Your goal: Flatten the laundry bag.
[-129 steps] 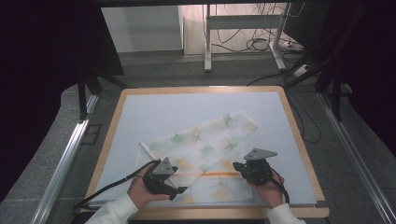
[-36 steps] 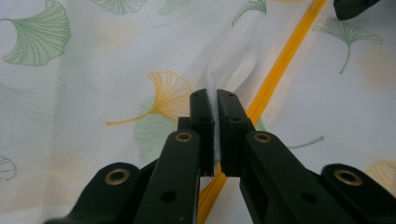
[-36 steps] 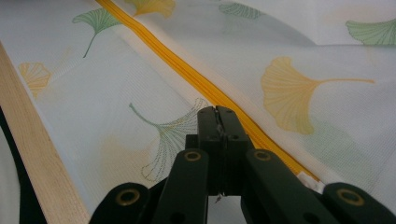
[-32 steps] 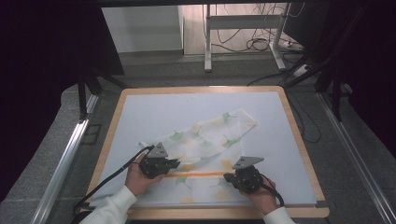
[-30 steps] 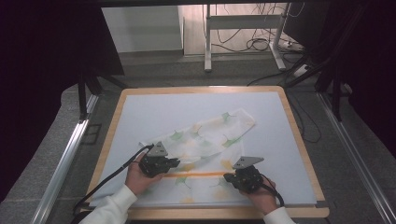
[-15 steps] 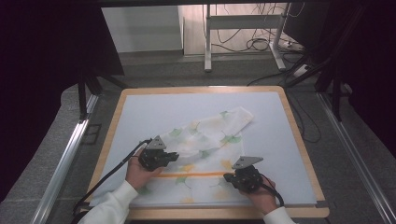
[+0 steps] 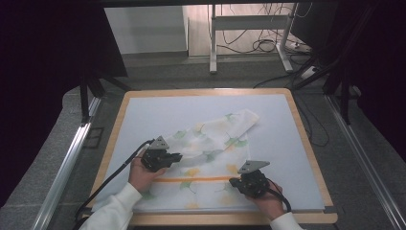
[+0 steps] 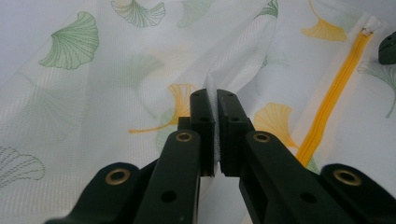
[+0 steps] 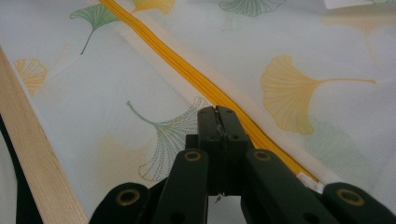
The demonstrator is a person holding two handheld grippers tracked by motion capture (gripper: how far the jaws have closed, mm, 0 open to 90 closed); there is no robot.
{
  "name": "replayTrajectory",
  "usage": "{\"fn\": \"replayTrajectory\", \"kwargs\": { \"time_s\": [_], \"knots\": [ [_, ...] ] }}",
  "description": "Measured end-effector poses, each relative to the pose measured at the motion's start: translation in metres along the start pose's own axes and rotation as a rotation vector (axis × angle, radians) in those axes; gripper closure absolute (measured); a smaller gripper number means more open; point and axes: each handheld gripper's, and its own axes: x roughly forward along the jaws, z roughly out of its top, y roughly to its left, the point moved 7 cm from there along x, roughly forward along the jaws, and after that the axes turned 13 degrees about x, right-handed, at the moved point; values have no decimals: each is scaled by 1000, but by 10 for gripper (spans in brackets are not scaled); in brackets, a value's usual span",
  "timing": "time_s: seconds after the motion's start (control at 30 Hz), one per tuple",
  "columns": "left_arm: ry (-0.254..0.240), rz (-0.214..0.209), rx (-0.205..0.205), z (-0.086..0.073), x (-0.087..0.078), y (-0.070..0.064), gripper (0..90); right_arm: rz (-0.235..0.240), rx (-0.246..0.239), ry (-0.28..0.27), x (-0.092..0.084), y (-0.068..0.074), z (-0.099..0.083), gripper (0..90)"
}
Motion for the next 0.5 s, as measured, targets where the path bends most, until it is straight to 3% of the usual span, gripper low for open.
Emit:
{"fn": "replayTrajectory", "kwargs": {
  "time_s": [0.5],
  "knots": [
    [-11, 22, -21, 0, -1, 13, 870, -4, -2, 0, 0, 0, 0, 891]
  ]
}}
